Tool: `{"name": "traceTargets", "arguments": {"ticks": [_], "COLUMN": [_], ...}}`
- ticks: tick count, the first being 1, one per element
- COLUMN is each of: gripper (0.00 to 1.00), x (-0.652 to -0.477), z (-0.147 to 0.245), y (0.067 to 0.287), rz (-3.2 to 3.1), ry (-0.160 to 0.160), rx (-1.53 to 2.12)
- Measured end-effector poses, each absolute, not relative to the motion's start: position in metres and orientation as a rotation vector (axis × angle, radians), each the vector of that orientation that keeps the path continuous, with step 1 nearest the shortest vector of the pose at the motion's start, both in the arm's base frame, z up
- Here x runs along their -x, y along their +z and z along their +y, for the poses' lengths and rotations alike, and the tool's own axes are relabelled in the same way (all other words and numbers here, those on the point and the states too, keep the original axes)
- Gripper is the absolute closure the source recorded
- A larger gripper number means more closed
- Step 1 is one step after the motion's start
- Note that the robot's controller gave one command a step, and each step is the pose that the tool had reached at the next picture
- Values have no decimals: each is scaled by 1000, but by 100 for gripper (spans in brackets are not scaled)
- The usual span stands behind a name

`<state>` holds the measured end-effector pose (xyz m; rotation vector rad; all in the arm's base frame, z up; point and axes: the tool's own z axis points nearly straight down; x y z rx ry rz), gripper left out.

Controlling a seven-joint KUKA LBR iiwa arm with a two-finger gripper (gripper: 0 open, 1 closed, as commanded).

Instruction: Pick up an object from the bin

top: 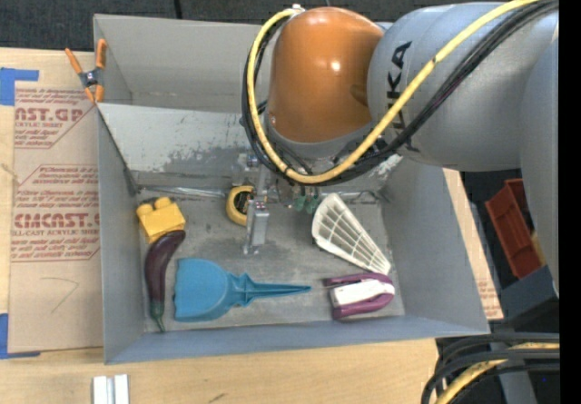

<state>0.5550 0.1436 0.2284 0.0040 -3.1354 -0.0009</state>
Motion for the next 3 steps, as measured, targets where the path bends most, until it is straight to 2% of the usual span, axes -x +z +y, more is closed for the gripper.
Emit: {"name": "traceTargets", "arguments": {"ticks": [1,2,3], "gripper": [0,0,0], "x": [-557,-566,-563], "z": [143,130,110], "y": [233,203,179], "rz": [-3143,-3146,-3119], "ry": [-3,-4,-2], "rx": [-1,-120,-361]}}
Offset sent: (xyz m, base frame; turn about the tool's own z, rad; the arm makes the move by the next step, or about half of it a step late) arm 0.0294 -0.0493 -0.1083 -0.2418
